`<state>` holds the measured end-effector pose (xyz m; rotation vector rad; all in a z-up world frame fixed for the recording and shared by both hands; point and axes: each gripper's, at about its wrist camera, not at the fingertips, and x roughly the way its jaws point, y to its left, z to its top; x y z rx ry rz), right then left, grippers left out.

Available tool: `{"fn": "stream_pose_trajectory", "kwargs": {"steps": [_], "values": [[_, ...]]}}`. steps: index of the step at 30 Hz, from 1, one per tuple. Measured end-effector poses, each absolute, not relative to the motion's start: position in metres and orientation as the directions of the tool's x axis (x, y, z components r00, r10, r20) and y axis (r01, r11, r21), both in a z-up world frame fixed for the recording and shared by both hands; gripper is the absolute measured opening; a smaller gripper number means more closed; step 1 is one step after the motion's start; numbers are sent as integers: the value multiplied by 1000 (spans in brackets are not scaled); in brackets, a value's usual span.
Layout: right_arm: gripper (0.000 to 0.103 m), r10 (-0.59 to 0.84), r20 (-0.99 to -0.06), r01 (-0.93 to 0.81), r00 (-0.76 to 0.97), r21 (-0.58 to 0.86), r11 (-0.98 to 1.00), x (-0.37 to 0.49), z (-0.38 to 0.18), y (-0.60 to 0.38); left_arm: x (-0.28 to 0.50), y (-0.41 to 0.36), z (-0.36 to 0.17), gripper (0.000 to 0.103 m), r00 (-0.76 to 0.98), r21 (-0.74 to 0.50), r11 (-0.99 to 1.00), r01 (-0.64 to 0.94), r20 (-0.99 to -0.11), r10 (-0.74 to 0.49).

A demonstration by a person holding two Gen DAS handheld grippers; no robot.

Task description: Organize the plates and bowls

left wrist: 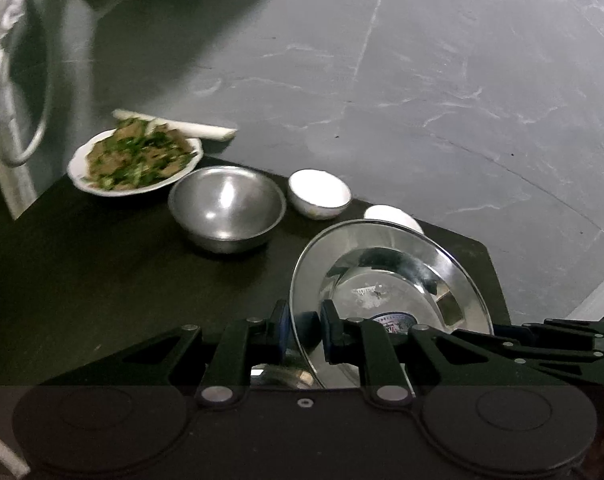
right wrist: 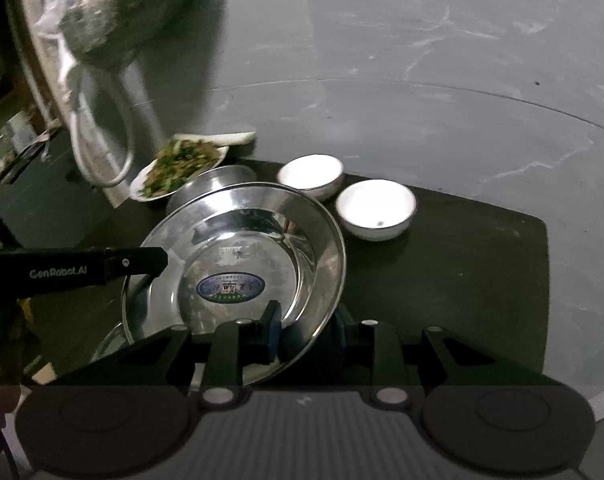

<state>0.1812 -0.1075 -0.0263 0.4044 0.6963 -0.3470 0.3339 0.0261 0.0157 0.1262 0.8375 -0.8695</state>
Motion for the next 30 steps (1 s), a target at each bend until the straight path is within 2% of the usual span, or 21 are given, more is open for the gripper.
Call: {"fn": "stream_pose_trajectory", "kwargs": {"steps": [30], "values": [[31, 19, -719, 219, 694, 237, 947, 195, -41, -24, 321, 130, -2, 18, 415, -217, 782, 584, -749, -517]]}}
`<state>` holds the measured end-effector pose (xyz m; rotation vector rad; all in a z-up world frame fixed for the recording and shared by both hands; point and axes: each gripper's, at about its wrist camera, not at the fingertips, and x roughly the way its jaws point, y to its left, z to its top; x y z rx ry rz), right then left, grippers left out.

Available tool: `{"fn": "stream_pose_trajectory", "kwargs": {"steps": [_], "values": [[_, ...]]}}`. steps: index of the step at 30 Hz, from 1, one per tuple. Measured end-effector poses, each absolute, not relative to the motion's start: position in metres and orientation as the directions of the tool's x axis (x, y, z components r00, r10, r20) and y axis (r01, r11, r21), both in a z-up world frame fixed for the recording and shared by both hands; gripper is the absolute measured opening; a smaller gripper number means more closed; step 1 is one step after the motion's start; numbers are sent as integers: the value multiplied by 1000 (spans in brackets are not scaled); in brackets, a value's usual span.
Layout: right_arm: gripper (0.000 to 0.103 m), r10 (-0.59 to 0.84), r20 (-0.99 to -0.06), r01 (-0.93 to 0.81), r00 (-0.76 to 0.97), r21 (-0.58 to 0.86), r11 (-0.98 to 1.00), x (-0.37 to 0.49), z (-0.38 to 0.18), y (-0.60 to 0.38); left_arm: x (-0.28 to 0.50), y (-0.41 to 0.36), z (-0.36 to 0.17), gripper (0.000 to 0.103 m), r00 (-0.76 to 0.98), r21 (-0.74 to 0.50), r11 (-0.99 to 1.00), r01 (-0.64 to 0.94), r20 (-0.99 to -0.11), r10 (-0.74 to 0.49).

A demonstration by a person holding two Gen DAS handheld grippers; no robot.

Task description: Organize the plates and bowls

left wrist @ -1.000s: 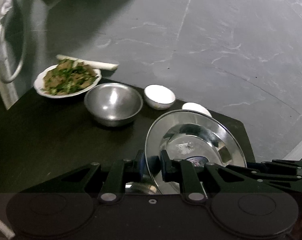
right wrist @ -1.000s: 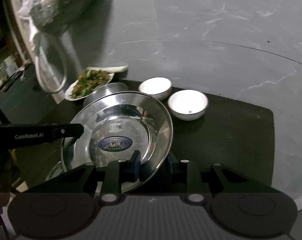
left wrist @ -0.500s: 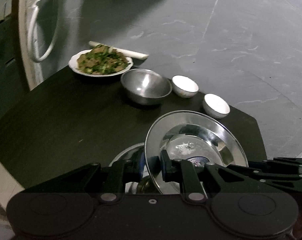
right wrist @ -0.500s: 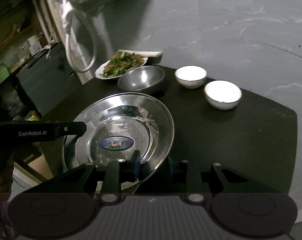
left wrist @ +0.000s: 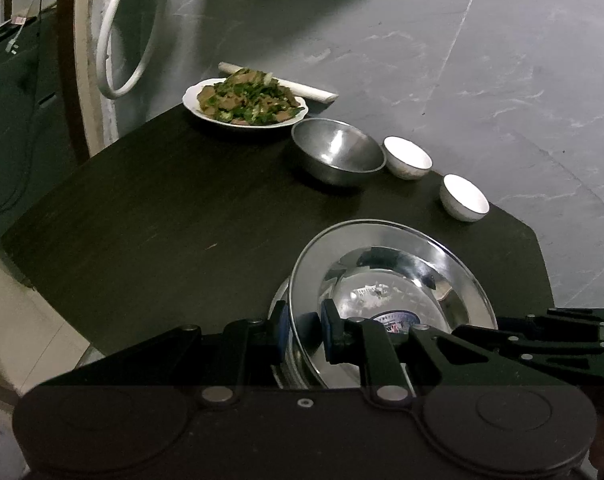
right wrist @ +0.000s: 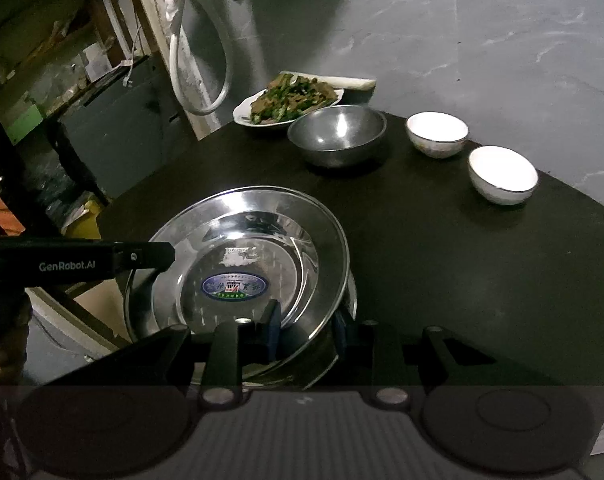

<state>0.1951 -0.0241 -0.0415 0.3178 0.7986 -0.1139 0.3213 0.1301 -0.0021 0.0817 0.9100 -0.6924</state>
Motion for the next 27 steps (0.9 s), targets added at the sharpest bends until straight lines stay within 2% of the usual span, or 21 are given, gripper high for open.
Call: {"fn": "stream_pose_trajectory", "kwargs": {"steps": [27], "values": [[31, 45, -769, 214, 637, 233, 949, 209, -57, -21, 327, 119, -22, 20, 393, -157, 784, 601, -796, -460]]}}
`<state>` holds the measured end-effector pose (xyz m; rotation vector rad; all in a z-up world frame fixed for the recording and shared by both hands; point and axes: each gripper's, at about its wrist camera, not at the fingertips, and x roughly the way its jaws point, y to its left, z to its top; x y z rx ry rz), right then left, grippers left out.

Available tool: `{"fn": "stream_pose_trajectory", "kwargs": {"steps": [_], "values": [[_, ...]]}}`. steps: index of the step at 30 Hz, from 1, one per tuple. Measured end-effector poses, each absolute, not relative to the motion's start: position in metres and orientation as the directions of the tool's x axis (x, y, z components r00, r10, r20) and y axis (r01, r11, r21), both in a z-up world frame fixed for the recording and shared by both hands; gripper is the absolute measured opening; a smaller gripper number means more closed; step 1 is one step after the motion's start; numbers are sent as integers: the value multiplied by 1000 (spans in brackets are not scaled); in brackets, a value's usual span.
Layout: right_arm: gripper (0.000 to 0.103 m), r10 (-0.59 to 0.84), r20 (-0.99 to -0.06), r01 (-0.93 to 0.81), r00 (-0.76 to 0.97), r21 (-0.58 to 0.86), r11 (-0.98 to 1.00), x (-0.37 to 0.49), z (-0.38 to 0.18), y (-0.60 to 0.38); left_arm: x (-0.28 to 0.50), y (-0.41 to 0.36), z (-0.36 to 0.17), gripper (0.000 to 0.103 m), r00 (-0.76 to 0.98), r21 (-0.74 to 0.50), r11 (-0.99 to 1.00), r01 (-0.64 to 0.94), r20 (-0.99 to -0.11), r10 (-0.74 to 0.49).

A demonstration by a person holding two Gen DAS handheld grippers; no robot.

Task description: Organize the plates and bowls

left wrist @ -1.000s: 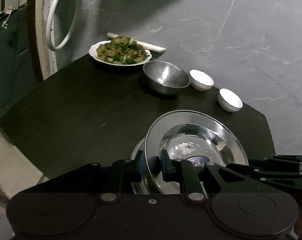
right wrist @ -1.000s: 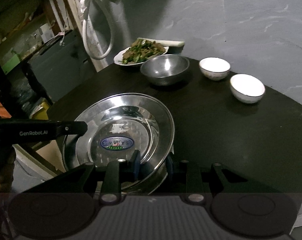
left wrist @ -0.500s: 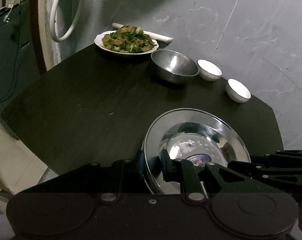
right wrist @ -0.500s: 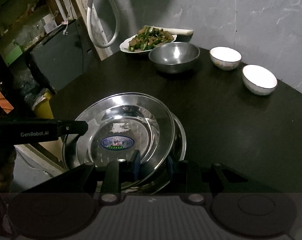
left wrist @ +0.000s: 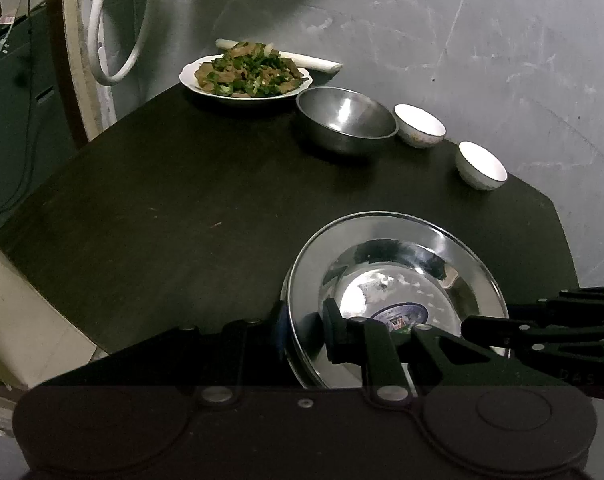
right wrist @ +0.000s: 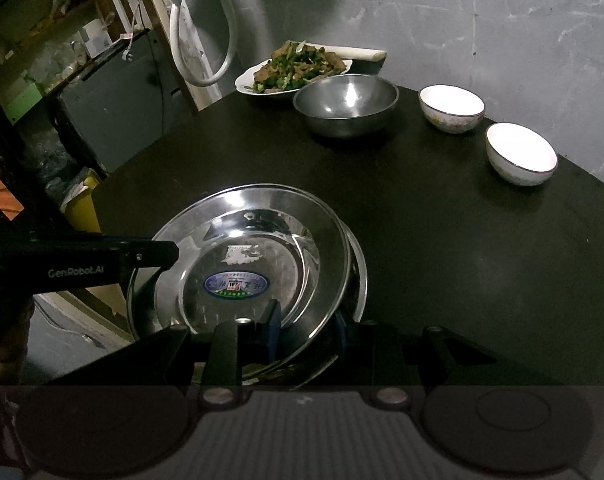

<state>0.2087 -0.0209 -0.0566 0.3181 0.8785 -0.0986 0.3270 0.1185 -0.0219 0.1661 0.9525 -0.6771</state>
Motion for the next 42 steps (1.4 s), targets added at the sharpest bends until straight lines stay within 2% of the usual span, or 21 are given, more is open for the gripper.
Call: {"fn": "stream_pose_trajectory", "kwargs": {"steps": [14, 42], "values": [[31, 58, -783, 207, 620, 235, 950, 213, -63, -21, 326, 112, -28, 21, 404, -107, 783, 613, -809, -427], [31, 86, -791, 161, 606, 228, 960, 219, -67, -19, 325, 107, -31, 22, 395, -87, 794, 602, -831, -390]]}}
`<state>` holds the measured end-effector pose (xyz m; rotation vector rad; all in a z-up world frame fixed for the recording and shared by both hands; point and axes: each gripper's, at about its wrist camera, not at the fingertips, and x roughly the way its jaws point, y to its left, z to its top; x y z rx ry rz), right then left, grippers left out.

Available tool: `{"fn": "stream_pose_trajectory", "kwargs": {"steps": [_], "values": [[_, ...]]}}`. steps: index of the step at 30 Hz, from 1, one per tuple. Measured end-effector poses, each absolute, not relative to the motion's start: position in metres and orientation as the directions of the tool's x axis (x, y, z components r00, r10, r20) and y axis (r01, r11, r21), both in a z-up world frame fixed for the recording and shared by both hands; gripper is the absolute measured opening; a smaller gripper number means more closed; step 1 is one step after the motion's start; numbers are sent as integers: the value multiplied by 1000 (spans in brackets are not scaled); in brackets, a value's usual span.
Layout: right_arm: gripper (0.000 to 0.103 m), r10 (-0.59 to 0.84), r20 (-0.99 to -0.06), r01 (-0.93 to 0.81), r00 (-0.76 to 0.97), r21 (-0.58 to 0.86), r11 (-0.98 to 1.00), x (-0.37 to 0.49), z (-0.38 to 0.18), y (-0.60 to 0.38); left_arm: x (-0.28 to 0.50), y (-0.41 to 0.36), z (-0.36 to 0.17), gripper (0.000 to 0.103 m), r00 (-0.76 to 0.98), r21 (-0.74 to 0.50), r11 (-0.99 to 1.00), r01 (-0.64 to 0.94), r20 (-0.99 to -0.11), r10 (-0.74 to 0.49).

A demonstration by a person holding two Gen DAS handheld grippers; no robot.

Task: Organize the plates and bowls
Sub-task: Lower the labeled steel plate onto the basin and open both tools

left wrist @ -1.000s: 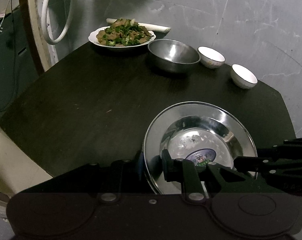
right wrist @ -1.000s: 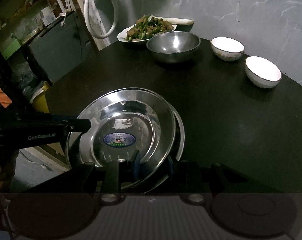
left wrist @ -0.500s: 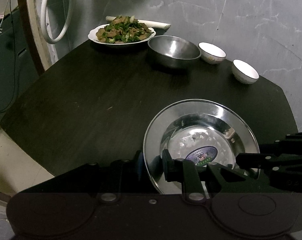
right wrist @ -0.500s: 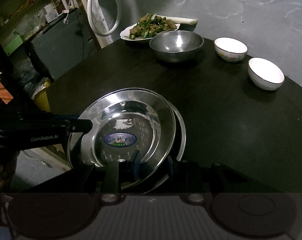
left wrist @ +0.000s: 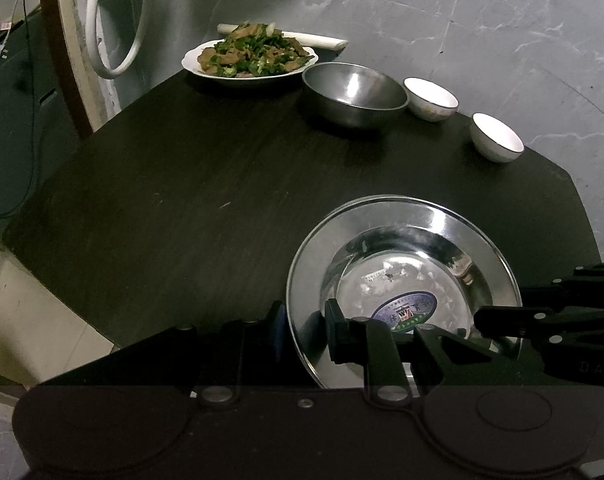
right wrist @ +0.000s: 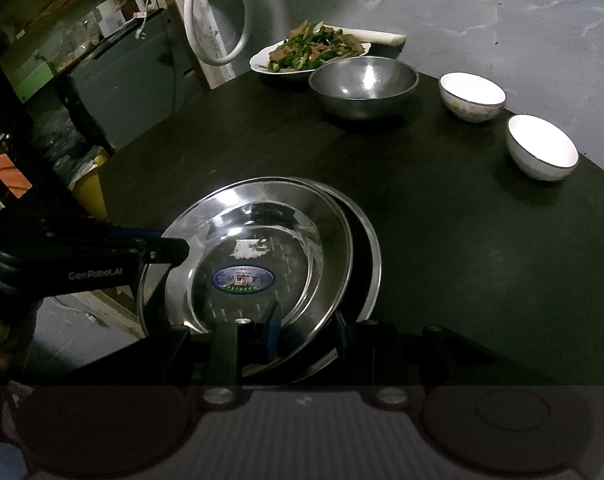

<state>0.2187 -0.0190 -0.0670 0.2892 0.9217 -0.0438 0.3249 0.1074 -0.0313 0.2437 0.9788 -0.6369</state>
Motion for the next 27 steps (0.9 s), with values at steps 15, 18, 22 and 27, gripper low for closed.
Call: {"fn": "stream_pose_trajectory", "kwargs": {"steps": [15, 18, 22, 27], "values": [[34, 88, -788, 145, 609, 219, 965, 216, -66, -16, 323, 106, -32, 24, 402, -73, 791, 608, -831, -385], [35, 84, -787, 141, 611, 212, 967, 215, -65, -16, 323, 106, -31, 24, 403, -71, 792, 607, -831, -383], [45, 64, -786, 143, 615, 190, 971, 213, -62, -15, 324, 107, -30, 29, 409, -70, 796, 602, -829, -381], [48, 55, -776, 138, 628, 181, 974, 211, -58, -15, 326, 108, -28, 32, 415, -65, 798, 600, -827, -379]]}}
